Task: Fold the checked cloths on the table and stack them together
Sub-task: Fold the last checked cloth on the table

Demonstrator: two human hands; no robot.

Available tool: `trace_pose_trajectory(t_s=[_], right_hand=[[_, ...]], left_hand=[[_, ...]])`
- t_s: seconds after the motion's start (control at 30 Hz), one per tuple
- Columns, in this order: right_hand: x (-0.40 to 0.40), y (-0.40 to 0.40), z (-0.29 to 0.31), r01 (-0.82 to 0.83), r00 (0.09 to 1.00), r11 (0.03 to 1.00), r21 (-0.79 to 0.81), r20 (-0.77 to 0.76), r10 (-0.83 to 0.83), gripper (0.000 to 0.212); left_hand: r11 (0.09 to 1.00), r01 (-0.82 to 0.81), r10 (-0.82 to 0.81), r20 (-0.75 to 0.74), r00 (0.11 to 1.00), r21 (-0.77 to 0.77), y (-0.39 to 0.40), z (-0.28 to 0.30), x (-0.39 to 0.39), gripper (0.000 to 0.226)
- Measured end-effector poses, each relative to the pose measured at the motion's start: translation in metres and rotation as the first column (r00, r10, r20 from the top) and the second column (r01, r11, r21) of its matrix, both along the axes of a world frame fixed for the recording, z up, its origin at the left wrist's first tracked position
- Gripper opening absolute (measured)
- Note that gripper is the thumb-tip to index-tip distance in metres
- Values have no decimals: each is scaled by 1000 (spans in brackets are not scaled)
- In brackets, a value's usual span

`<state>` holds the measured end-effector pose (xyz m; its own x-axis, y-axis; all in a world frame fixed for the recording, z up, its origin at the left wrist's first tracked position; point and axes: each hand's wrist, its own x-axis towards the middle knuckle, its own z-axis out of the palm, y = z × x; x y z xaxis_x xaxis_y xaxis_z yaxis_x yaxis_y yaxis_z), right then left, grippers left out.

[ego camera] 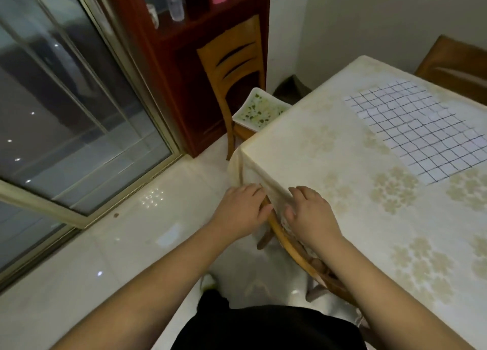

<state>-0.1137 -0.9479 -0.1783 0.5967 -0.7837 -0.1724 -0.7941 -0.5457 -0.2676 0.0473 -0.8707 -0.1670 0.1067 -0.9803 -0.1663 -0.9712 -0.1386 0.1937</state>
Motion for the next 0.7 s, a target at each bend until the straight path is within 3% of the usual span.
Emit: trace_pose_trajectory(t_s=[0.4,0.7], right_hand=[[149,-47,-8,395,913,918,29,-121,-389,47],[195,-85,-12,542,839,839,53,-101,-535,52]], left_hand=[[956,291,-291,9,957,31,-79,-17,202,58],[879,475,-476,37,879,33,-166,-23,236,58]])
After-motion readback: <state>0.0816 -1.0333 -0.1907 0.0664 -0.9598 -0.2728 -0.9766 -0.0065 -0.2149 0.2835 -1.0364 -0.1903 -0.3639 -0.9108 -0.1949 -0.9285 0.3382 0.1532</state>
